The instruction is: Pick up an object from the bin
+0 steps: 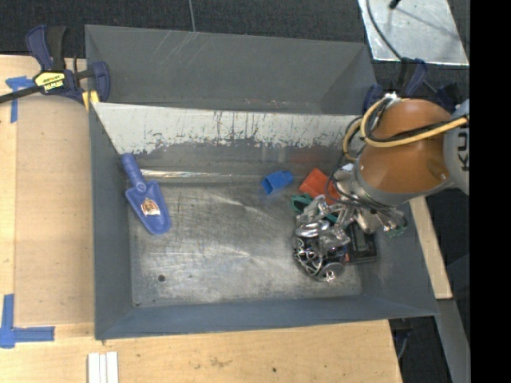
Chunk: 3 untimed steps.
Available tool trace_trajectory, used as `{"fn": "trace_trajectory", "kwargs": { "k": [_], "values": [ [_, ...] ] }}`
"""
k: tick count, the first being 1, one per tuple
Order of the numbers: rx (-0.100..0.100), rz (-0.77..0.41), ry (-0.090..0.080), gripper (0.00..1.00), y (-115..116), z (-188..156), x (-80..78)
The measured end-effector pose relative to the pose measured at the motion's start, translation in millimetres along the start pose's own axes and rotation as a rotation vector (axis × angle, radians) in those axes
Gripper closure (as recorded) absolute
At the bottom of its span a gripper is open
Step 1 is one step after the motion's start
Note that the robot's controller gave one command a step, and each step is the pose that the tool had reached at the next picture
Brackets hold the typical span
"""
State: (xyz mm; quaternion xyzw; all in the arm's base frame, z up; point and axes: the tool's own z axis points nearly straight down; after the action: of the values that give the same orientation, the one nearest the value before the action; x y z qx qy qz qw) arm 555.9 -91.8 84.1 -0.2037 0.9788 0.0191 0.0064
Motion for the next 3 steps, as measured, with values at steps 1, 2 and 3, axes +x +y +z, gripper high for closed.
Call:
{"fn": "trace_trajectory", "kwargs": {
  "k": [1, 2, 3],
  "values": [
    [0.000, 0.000, 0.000, 1.00, 0.0, 0.0, 0.0],
    [0.000, 0.000, 0.000, 1.00, -0.1, 0.0, 0.0],
    [0.000, 0.001, 0.000, 1.00, -0.1, 0.0, 0.0]
  ]
}}
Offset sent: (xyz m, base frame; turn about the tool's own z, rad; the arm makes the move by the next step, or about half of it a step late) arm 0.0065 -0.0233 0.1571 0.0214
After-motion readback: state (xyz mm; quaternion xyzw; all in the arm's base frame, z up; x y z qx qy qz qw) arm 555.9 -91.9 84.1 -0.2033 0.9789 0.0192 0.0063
